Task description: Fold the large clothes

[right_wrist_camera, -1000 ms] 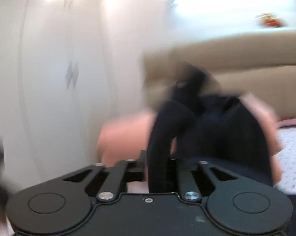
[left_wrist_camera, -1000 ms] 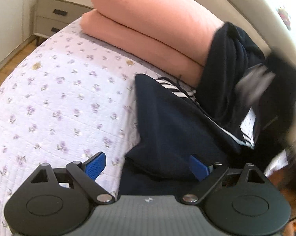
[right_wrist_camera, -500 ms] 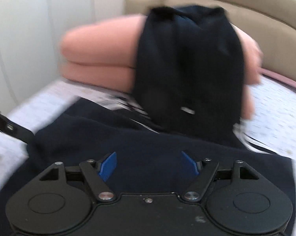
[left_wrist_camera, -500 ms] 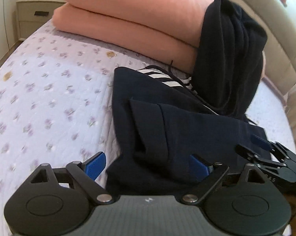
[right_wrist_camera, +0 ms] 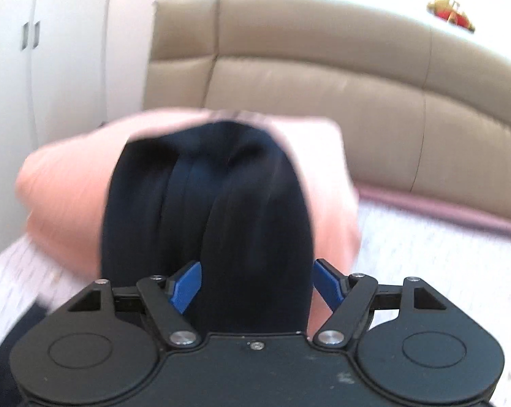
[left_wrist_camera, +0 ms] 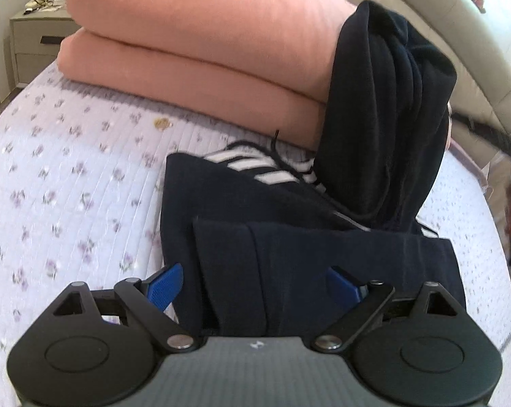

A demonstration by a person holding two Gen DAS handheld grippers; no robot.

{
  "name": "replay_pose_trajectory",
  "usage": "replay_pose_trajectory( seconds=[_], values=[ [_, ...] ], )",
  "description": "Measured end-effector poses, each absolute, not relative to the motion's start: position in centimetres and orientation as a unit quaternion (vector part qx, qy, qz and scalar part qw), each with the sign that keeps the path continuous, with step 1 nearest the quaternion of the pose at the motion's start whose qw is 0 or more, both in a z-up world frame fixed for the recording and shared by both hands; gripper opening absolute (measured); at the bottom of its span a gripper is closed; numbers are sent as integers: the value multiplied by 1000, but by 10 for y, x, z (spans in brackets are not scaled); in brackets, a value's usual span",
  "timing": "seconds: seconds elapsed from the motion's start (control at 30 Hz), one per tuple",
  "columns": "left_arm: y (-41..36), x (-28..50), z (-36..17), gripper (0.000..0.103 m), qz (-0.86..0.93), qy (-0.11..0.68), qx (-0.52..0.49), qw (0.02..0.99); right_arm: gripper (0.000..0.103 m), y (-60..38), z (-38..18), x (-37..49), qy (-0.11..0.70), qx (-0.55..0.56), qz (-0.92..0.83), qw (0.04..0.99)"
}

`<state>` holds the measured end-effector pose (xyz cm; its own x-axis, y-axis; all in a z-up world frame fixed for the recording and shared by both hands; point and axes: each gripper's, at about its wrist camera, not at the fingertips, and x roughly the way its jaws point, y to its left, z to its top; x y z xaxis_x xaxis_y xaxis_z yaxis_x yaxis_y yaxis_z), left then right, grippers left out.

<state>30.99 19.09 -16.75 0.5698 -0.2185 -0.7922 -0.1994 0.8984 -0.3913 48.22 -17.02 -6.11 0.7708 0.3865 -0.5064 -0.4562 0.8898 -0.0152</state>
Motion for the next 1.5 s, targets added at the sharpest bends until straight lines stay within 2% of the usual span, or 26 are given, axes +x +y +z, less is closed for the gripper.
replay_pose_trajectory(
  seconds=[0.1,0.17,0.2,0.27,0.3,0.53,0.77,0.9,0.97,1.0,1.03,1.1,1.17,1.2,1.23,1.3,1.5],
  values=[
    [191,307,-161,92,-11,451,-219,865,86,-151,-50,520,234,-41,180,954],
    [191,305,-157,92,-16,448,-210,869,82,-135,-49,544,237,-48,153,958],
    [191,303,-155,92,-18,447,-206,870,75,-128,-50,552,241,-51,143,958],
    [195,301,-151,92,-24,442,-204,873,24,-120,-51,564,252,-45,147,955],
    [197,301,-150,92,-25,440,-202,875,6,-118,-51,566,259,-38,151,953],
    [209,295,-139,87,-6,419,-193,887,5,-145,-28,514,193,5,190,963],
    [204,285,-124,86,-5,400,-211,892,5,-181,-2,422,104,-55,298,947],
    [199,277,-113,86,-4,391,-186,901,5,-219,-16,357,80,-120,354,924],
    [202,276,-112,86,-6,388,-196,901,6,-237,-32,330,107,-157,396,899],
    [204,276,-112,87,-7,387,-206,899,10,-245,-45,323,134,-176,416,882],
    [206,277,-113,87,-12,388,-219,895,25,-252,-59,314,174,-195,434,862],
    [205,278,-116,87,-19,396,-231,889,33,-264,-93,308,285,-230,454,812],
    [199,282,-120,89,-30,399,-234,886,34,-274,-124,308,377,-236,449,775],
    [195,285,-123,90,-40,404,-237,883,35,-281,-134,308,397,-225,445,770],
    [190,288,-127,90,-51,408,-242,879,46,-288,-138,309,408,-205,442,772],
    [178,297,-136,92,-72,421,-259,866,60,-299,-142,316,429,-129,431,783],
    [138,316,-175,93,-98,492,-238,832,62,-318,-148,322,454,21,390,800]
  ],
)
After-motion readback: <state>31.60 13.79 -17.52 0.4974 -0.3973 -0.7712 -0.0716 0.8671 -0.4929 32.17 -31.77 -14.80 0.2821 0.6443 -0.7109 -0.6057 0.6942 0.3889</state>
